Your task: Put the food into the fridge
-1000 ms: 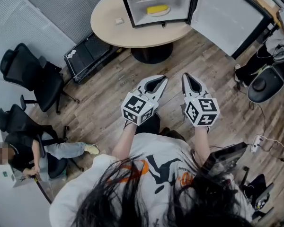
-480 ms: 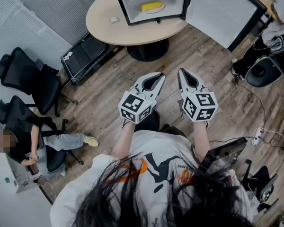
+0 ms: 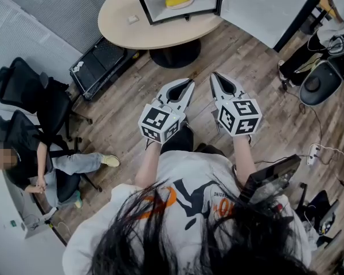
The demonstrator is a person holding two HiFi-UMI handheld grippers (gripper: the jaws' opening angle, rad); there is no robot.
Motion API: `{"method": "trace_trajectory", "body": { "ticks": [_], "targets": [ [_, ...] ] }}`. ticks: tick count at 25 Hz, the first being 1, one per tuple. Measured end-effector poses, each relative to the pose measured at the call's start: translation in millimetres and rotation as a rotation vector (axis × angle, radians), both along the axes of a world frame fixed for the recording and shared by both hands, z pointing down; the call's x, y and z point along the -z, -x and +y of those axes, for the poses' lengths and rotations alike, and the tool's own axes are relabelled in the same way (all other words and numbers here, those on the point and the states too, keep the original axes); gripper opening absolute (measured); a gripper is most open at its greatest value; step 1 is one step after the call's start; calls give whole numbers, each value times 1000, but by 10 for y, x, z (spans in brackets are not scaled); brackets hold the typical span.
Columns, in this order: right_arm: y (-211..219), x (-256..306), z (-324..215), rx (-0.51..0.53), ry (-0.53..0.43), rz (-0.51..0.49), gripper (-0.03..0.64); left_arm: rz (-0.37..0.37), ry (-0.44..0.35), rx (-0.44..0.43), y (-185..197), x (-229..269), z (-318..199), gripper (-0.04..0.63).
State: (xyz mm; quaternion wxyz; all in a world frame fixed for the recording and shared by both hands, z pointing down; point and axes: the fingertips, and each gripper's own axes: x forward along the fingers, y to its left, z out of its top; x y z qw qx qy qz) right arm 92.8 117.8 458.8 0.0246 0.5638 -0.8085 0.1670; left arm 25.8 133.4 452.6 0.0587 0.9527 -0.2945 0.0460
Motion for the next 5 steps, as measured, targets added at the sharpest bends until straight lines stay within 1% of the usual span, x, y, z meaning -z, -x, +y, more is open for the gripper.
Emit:
{"method": "trace_trajectory", "body": {
  "ticks": [5],
  "targets": [
    [147, 22, -210, 28, 0, 9, 15, 6, -5, 32, 148, 43, -190, 11]
  ]
}}
